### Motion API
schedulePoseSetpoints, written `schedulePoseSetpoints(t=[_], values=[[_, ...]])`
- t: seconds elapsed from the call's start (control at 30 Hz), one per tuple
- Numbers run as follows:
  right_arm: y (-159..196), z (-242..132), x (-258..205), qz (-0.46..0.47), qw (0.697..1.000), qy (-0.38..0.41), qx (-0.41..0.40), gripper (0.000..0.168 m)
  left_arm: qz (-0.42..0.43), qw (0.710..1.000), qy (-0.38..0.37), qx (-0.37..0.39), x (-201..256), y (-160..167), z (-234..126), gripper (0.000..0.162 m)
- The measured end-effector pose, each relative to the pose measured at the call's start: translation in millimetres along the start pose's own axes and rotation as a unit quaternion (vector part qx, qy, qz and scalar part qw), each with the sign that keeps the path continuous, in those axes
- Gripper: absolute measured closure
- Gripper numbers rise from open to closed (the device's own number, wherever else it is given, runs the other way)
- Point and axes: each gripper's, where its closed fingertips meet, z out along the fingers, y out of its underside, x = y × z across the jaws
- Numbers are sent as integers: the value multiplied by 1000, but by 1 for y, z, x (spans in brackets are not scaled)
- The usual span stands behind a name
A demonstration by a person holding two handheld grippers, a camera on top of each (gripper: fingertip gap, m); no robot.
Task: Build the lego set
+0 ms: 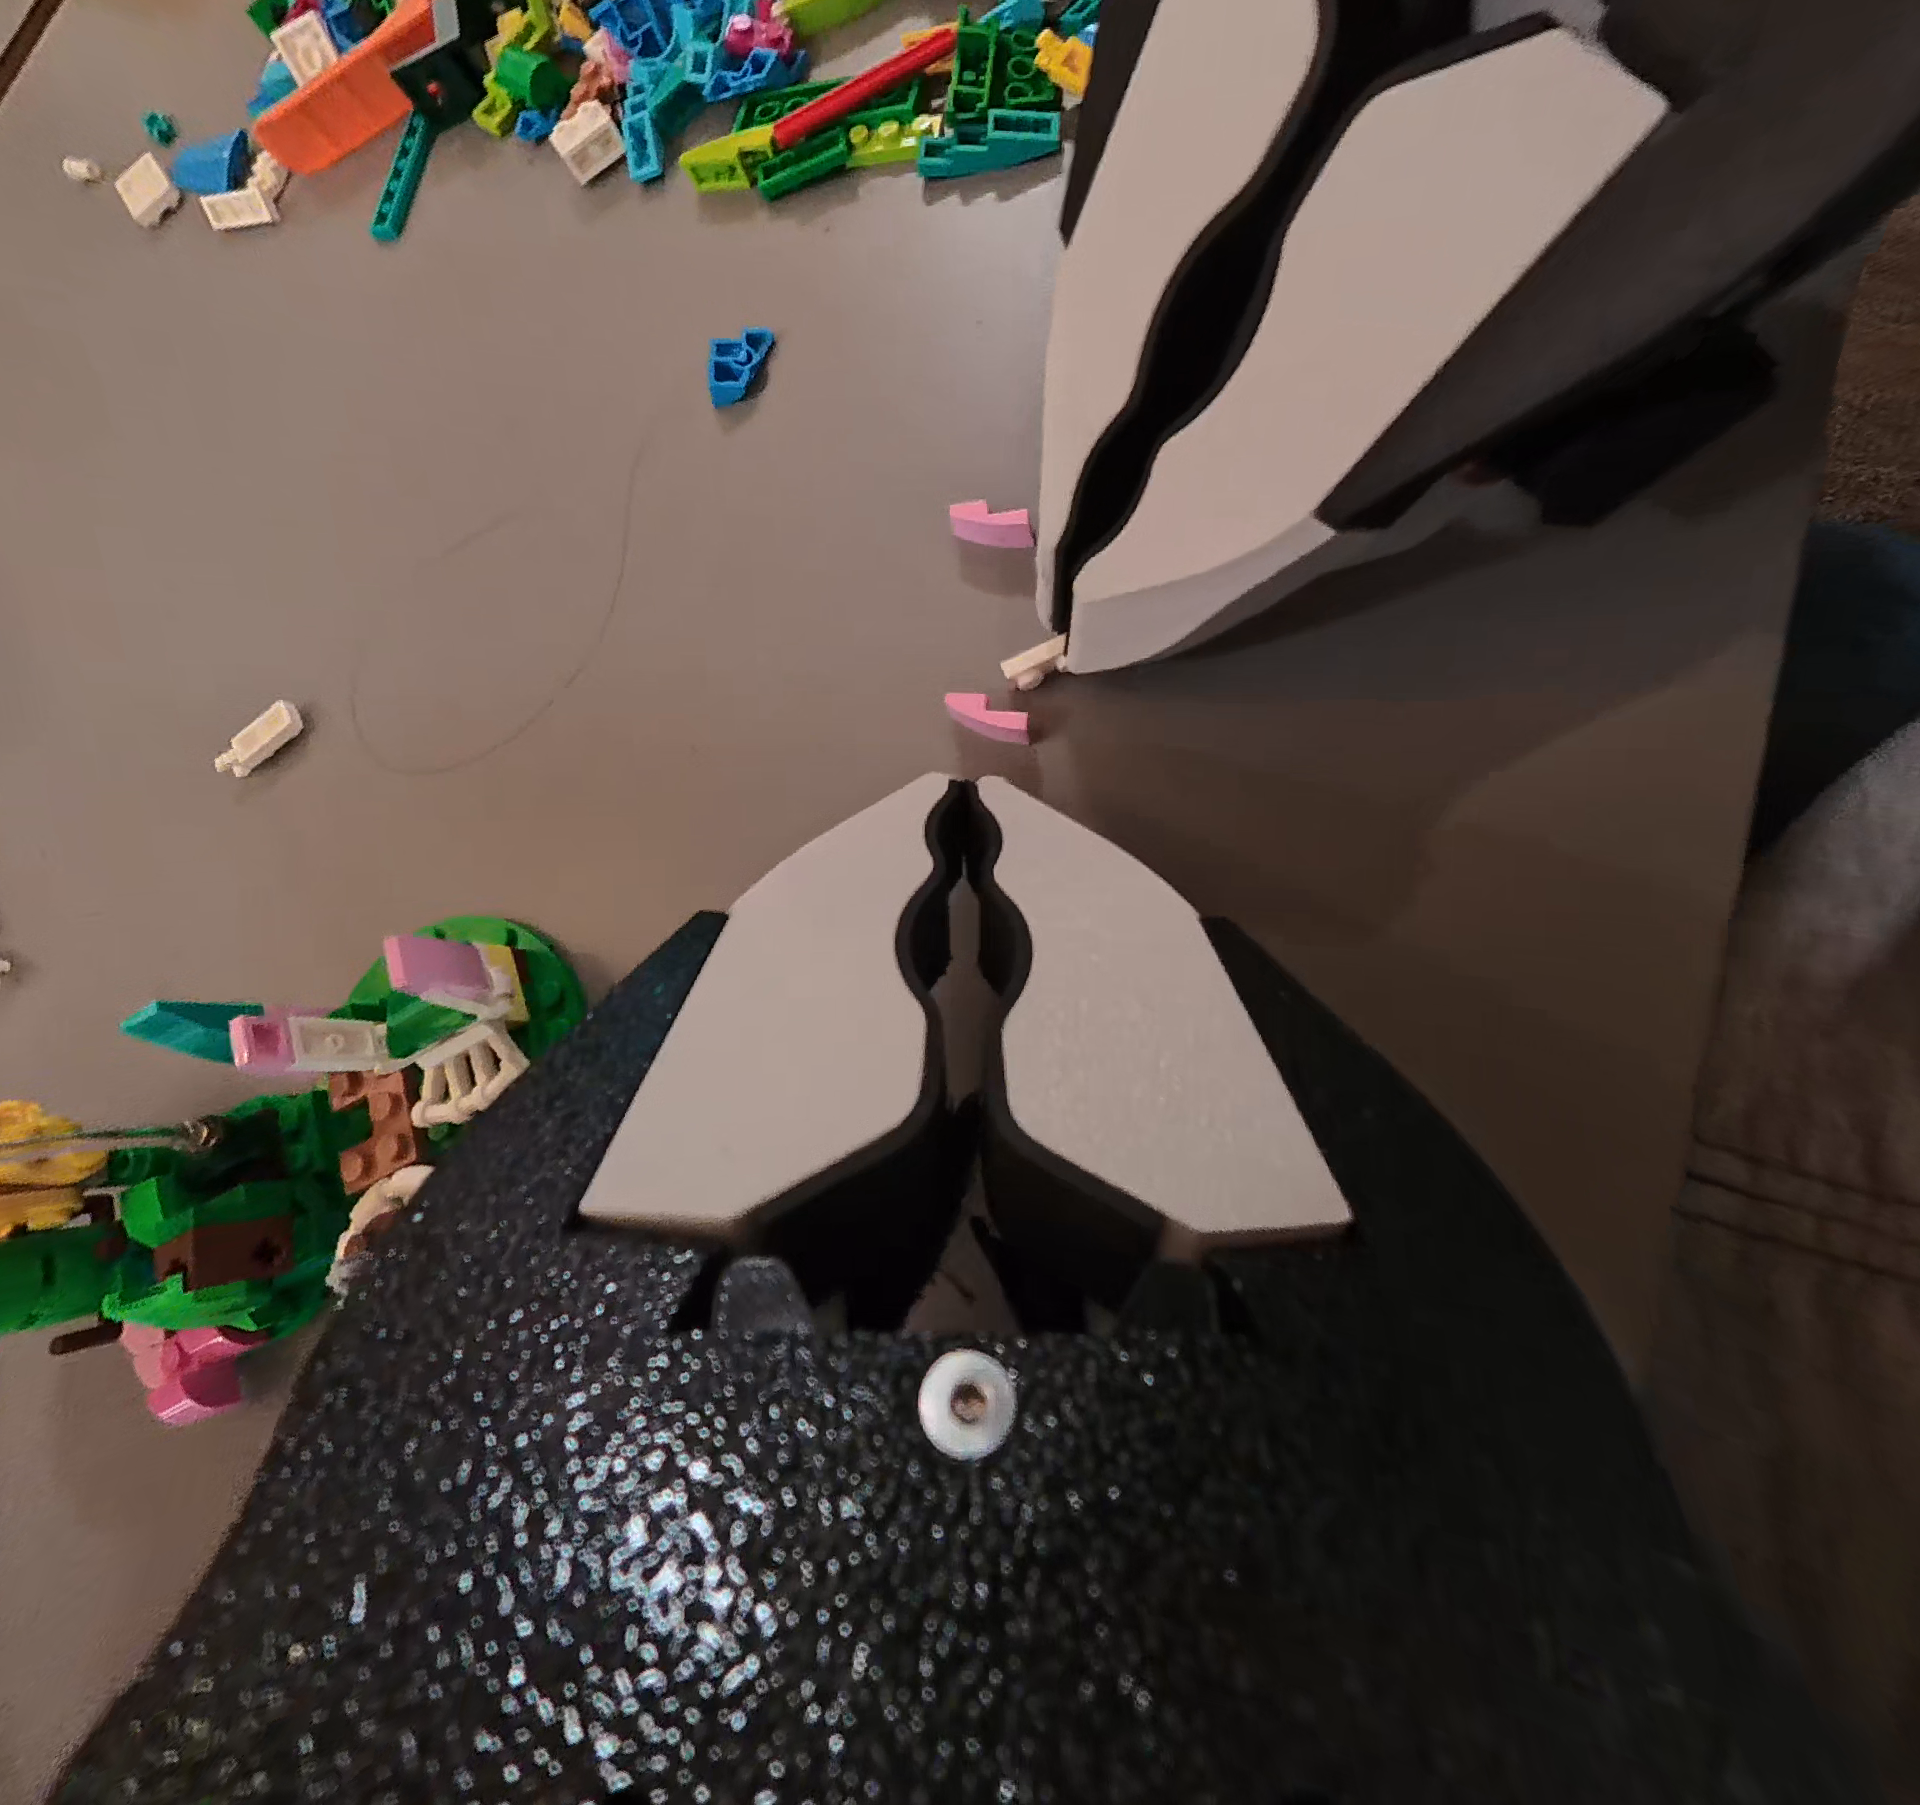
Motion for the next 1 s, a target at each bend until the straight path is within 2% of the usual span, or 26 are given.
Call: schedulePoseSetpoints(t=[0.3, 1.0], values=[[-2, 2, -3, 15, 1000, -3, 2, 166, -26, 1000, 13, -7, -1, 0, 9, 162], [-4, 4, -5, 30, 999, -10, 7, 165, -27, 999, 46, 5, 13, -7, 13, 162]])
